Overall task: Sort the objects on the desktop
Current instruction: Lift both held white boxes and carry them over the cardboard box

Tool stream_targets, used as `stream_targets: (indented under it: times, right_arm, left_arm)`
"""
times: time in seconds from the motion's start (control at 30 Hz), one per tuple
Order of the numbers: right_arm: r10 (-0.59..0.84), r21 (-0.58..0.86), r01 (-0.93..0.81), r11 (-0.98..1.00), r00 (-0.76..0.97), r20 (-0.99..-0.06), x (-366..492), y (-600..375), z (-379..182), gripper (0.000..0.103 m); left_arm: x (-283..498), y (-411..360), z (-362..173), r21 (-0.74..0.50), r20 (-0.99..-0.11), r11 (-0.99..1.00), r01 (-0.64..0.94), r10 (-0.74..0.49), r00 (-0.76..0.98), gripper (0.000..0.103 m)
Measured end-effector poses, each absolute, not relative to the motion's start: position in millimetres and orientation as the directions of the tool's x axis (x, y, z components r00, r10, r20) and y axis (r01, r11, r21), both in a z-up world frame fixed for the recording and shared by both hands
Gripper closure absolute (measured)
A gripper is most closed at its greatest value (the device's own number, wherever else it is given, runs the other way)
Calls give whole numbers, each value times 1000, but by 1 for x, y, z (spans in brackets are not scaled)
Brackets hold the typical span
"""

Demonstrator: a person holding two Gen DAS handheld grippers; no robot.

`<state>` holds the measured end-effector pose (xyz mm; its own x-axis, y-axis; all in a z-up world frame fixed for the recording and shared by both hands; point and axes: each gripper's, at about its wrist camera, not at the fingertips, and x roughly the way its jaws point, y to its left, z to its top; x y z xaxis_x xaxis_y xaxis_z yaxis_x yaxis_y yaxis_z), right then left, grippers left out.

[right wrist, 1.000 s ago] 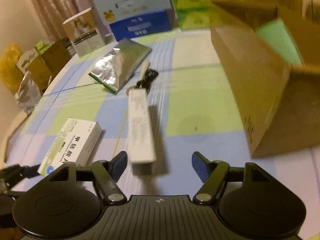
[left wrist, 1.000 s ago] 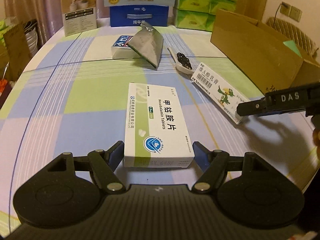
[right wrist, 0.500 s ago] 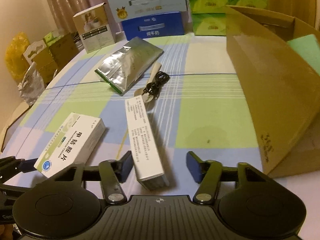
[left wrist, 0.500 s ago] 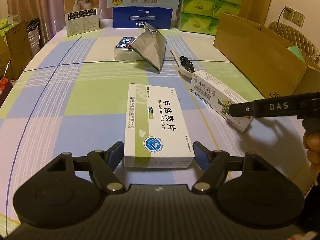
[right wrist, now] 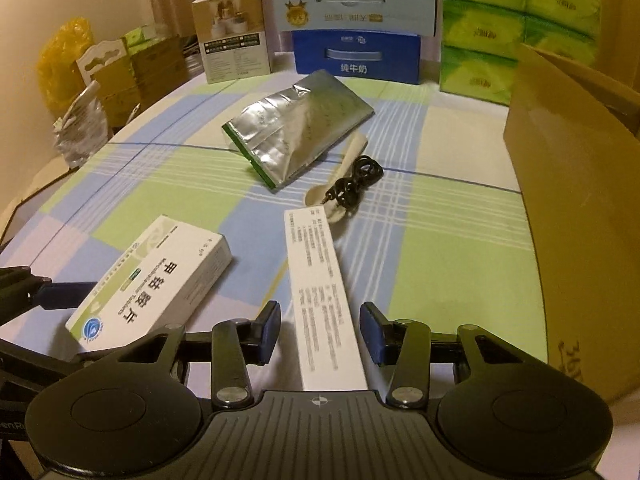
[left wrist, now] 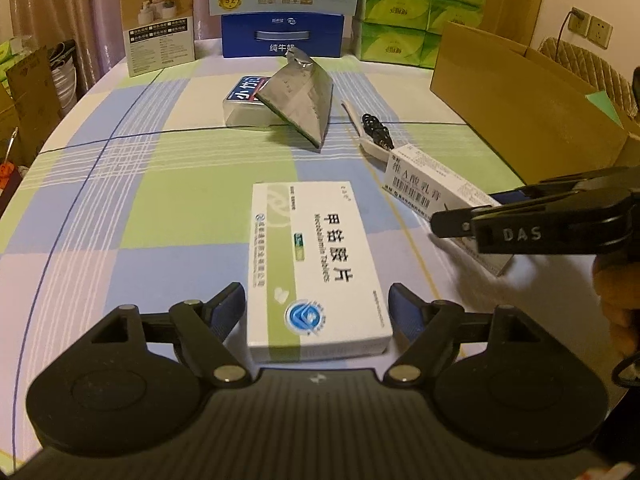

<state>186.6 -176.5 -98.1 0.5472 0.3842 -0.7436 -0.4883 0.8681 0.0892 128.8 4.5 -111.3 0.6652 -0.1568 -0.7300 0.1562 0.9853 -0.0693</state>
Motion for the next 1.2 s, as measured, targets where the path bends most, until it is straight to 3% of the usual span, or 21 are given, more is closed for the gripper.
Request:
stream_targets:
  times: [0.37,0.53,0.87,1.2]
  right_arm:
    - [388,49,-540,840,536,-750,194,-165,-99,68]
    - [376,27,-548,836,535,-756,196,-162,-101,79]
    - [372,73,-492,868,544,-752,195,-169,-98,80]
    - [387,102,-456,884,594,-705,177,-181,-76,80]
  left_arm:
    - [154,4,-111,-63,-734,989,137,-139,665,28]
    - [160,3,-114,-65,-741,989,133,-137,657,29]
    - [160,1,-117,-49,-753,989,142,-130,645,36]
    - [150,1,-104,-48,-732,986,159,-143,666,36]
